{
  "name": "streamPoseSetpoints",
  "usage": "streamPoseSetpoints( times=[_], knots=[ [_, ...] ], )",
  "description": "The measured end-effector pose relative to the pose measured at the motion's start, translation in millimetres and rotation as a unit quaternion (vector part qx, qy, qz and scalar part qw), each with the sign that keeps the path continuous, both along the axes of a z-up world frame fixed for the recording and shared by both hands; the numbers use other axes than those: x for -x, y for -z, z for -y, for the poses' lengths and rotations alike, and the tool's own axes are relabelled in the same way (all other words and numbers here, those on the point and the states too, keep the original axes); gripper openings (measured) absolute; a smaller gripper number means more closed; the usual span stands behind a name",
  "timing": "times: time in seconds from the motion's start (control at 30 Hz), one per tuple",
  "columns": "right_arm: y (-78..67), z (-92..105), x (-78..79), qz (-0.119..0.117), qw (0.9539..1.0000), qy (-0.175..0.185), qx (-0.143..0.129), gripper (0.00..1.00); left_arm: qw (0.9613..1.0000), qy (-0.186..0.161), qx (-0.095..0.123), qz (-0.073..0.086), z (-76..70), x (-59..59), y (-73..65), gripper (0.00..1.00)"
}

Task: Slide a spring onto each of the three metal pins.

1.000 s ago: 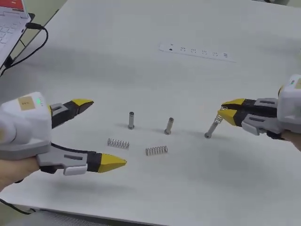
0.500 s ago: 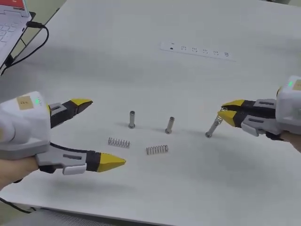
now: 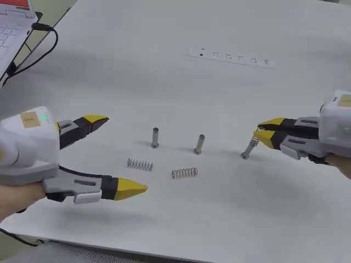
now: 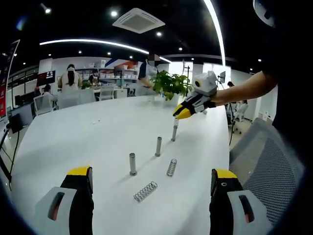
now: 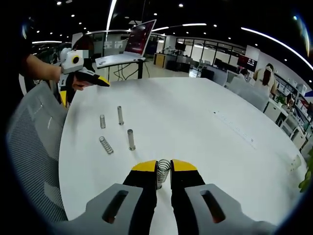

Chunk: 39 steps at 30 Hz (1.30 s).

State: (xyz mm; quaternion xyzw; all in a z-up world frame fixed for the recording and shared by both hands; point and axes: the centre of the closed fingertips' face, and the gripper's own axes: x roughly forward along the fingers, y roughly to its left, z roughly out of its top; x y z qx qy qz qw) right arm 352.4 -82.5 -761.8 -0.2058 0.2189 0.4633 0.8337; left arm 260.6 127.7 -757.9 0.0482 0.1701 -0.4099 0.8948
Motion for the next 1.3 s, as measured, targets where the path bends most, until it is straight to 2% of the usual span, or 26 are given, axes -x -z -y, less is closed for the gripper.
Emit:
streamPoseSetpoints(
  times=[0.2,0.8,0.87,1.3],
  knots=[
    [10.9,1.1,-0.3,-0.008,0.9999,0.001,0.007,0.07,1.0000,0.000,-0.001,-0.003,-0.3,0.3,2.4,0.98],
    [40.8,1.5,1.0,-0.039,0.9988,0.007,0.029,0.07,1.0000,-0.002,-0.001,0.000,-0.1,-0.4,1.9,0.98],
    [44.7,2.0,2.1,-0.038,0.9985,0.002,0.040,0.07,1.0000,-0.002,-0.002,0.000,-0.1,-0.5,1.9,0.98],
    [47.3,4.0,0.4,-0.060,0.9977,0.018,0.027,0.08,1.0000,0.001,-0.002,-0.002,1.9,0.7,2.7,0.98]
  ],
)
